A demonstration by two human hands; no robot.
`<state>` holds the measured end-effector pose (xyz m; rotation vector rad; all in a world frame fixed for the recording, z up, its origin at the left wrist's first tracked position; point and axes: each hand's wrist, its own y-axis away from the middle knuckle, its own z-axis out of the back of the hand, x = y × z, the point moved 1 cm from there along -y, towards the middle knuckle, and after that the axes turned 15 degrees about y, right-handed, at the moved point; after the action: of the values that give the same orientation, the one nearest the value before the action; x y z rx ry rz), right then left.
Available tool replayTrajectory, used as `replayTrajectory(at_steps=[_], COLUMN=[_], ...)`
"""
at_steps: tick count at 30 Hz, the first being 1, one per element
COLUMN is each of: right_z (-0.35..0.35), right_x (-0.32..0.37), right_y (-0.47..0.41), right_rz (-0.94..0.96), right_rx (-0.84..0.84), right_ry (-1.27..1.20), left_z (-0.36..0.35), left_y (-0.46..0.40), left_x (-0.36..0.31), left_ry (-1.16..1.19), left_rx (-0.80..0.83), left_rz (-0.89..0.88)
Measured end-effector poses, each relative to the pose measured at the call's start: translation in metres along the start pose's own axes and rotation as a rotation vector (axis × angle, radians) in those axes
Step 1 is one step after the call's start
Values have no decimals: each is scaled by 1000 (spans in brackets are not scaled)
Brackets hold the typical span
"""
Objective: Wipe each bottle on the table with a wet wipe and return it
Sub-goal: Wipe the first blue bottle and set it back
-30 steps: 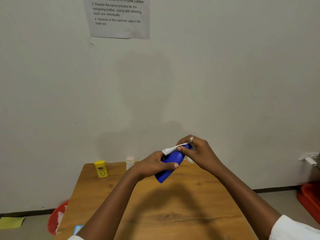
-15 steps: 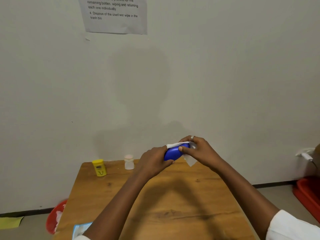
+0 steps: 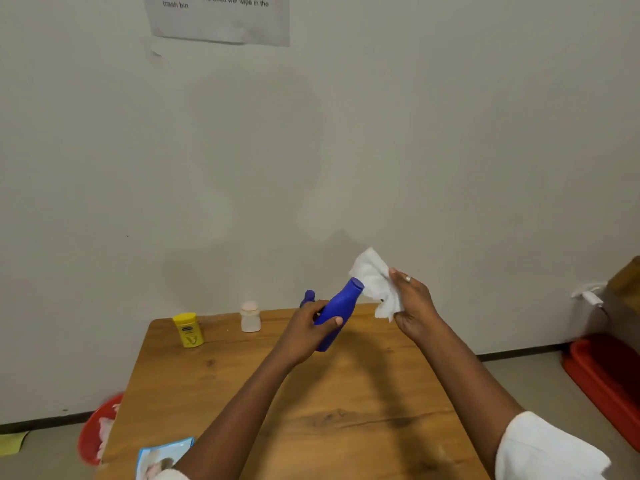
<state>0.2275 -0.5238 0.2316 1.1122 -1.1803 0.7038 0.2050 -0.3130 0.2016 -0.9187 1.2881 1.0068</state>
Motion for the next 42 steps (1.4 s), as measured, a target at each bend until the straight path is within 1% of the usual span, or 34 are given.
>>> replayTrajectory(at_steps=[1, 3, 5, 7, 9, 11, 12, 14, 16, 20, 23, 27, 31, 36, 42], right_z=[3, 10, 18, 23, 23, 20, 18, 15, 19, 29, 33, 37, 40, 44, 41], right_x=[-14, -48, -82, -109, -130, -139, -139, -137, -132, -120, -116, -135, -165, -198, -216], right_y=[-6, -13, -10, -7, -9, -17, -25, -44, -69, -122, -166, -228, -266, -290, -304], right_rz=[-54, -150, -244, -258, -184, -129, -107, -62, 10, 181, 260, 293, 366, 419, 456], right_rx=[-33, -62, -45, -2, 105, 194, 207, 175, 163, 191, 169, 146, 181, 220, 283], right_ry=[13, 143, 327, 502, 620, 619, 603, 598, 650, 860, 994, 1169, 1219, 1286, 1297], left_z=[0, -1, -5, -13, -24, -39, -46, -56, -65, -78, -87, -97, -103, -105, -99], left_y=[-1, -4, -10, -18, -26, -38, -46, -62, -85, -138, -182, -226, -251, -262, -264], left_x=[10, 29, 48, 67, 85, 98, 102, 107, 110, 114, 129, 163, 204, 242, 261], left_ry=[68, 139, 170, 158, 119, 82, 67, 55, 45, -69, -133, -147, -198, -244, -263], left_rx=[-9, -18, -8, -3, 2, 20, 15, -20, -43, -56, -57, -70, -82, -52, -56], left_rz=[37, 79, 116, 154, 193, 218, 225, 239, 238, 149, 103, 83, 91, 94, 109])
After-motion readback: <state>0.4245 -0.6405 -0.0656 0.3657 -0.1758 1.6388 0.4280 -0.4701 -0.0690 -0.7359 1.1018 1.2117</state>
